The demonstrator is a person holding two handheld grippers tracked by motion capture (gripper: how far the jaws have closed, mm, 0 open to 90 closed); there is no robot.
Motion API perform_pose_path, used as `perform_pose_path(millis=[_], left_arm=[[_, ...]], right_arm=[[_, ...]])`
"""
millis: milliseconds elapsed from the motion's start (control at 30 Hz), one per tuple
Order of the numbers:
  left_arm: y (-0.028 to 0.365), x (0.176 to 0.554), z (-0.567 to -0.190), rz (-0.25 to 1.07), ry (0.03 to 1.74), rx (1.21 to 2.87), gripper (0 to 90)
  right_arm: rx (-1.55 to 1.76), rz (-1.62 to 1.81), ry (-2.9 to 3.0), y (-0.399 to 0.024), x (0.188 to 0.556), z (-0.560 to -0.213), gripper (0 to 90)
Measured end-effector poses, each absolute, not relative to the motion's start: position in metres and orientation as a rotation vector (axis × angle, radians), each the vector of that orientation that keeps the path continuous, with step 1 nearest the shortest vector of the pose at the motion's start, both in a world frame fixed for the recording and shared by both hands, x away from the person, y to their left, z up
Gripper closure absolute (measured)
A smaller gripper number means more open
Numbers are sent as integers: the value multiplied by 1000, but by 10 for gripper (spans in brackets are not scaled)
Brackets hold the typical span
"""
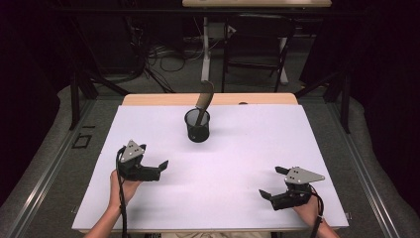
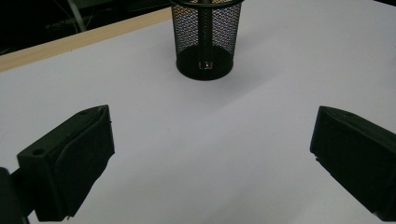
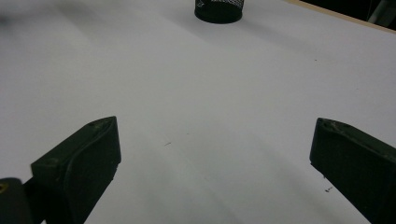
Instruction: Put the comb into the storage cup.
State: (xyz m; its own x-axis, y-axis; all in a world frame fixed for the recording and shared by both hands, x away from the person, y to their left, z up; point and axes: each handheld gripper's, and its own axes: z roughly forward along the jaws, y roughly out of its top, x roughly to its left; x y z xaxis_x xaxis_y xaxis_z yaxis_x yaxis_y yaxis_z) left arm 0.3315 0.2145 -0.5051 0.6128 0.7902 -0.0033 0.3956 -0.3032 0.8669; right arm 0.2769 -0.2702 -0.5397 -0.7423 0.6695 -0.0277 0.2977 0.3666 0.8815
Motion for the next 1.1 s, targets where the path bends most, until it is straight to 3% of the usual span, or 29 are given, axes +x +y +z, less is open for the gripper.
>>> perform_pose_path(millis=[1100], left_arm=[[239,294,-520,564,983,1893,0]], right_arm=[[843,1334,2247,-270,277,-538,16]])
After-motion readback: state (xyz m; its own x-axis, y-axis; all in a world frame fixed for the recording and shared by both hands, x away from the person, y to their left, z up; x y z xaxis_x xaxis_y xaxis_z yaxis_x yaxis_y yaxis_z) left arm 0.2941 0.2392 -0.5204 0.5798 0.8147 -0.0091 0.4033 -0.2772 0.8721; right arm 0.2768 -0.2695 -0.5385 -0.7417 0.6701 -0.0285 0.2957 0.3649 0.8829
